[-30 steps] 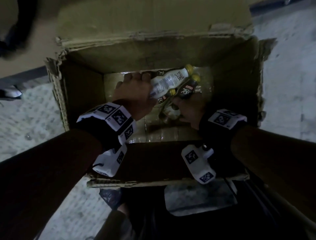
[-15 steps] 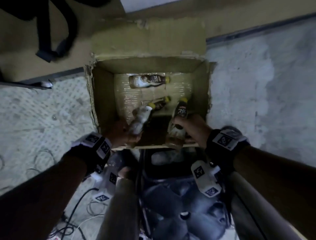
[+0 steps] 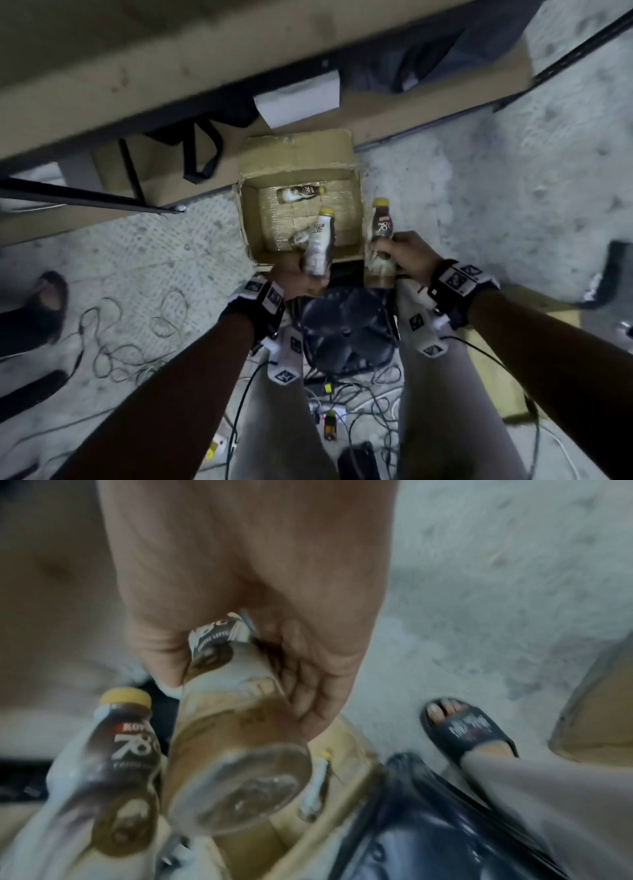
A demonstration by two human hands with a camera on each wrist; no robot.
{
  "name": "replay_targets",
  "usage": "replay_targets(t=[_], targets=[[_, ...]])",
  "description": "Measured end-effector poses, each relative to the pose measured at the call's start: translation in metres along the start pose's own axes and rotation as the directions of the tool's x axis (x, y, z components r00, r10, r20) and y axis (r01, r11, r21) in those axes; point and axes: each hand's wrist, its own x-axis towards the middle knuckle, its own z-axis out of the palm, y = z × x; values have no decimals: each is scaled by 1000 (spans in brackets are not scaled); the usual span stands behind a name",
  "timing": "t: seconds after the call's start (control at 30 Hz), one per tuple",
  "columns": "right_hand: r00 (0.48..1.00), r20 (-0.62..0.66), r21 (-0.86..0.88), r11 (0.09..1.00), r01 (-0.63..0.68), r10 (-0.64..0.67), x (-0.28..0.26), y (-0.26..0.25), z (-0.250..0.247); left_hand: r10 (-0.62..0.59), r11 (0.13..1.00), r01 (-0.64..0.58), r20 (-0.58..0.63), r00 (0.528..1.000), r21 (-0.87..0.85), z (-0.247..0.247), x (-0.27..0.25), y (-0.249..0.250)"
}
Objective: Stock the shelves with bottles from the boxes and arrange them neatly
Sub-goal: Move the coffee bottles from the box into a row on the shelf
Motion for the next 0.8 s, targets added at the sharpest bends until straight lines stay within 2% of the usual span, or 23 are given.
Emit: replay_targets(t=[0.2, 0.3, 0.4, 0.5, 0.7, 0.8], targets=[[983, -23, 4, 983, 181, -181, -111, -59, -39, 132, 988, -131, -11, 991, 84, 20, -114, 55], [964, 9, -36, 964, 265, -265, -157, -88, -55, 215, 968, -217, 33, 976, 127, 27, -160, 81], [927, 32, -80, 923, 375, -374, -192, -117, -69, 301, 940, -305, 51, 952, 154, 33, -192, 112], [862, 46, -121, 854, 506, -505, -222, -145, -78, 365, 922, -366, 32, 931, 124, 33, -217, 146], [710, 2, -126, 705, 698, -704, -279, -206, -87, 585, 800, -590, 74, 808, 110, 20, -266, 223], [640, -37, -93, 641, 762, -767, -305, -234, -95, 696, 698, -707, 125, 707, 116, 14, -294, 256]])
